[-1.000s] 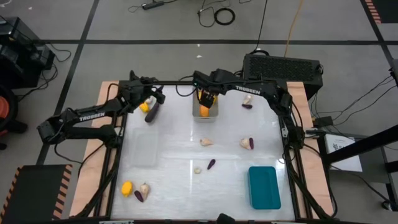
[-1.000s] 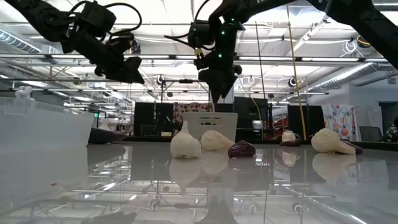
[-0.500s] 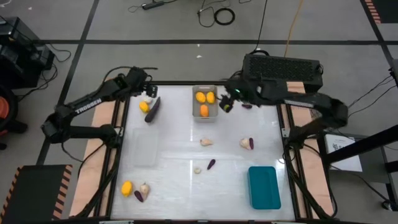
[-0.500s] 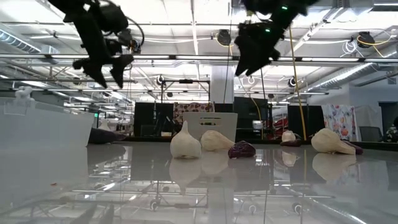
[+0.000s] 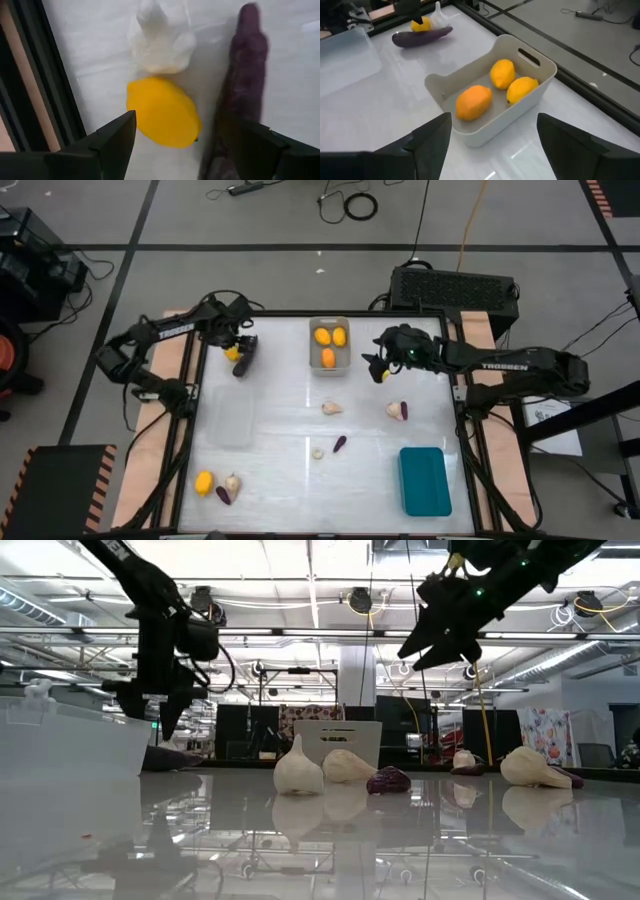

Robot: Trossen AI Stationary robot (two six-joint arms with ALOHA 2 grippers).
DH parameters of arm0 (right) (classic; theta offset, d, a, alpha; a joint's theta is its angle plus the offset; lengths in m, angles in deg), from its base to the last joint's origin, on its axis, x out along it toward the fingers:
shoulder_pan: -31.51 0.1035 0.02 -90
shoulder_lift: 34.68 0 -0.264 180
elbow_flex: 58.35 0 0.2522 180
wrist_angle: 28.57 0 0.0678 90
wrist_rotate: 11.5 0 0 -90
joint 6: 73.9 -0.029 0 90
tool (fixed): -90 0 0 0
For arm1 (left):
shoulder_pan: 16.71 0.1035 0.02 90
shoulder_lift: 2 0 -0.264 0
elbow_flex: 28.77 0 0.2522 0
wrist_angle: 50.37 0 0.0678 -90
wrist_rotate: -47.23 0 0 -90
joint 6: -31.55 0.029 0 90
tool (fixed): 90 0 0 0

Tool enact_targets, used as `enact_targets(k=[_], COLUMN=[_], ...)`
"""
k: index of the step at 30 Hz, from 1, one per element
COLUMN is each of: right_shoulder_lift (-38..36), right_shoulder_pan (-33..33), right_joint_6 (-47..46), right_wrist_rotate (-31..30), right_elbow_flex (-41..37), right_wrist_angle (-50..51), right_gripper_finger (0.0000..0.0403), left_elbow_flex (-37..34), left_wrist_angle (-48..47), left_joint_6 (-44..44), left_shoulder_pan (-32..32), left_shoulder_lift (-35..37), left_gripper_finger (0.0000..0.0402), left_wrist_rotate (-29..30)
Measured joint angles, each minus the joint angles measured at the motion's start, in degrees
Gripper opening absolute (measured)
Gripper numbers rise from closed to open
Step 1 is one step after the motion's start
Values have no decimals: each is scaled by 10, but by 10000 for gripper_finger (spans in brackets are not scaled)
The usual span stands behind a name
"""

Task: Sort produce into baskets
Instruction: Put the lemon into the gray bin

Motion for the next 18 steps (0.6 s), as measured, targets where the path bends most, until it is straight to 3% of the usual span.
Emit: enact_targets(k=[18], right_shoulder_lift=[0], right_shoulder_pan=[11], right_joint_6=[16], right_wrist_rotate=[0], right_elbow_flex=[0], right_wrist_angle=[1], right_gripper_finger=[286], left_elbow_flex=[0], left_wrist_angle=[-2], left_joint_6=[33], left_shoulder_pan=[0], left_shoulder_lift=[-111], left_gripper_finger=[287], left_wrist_rotate=[5])
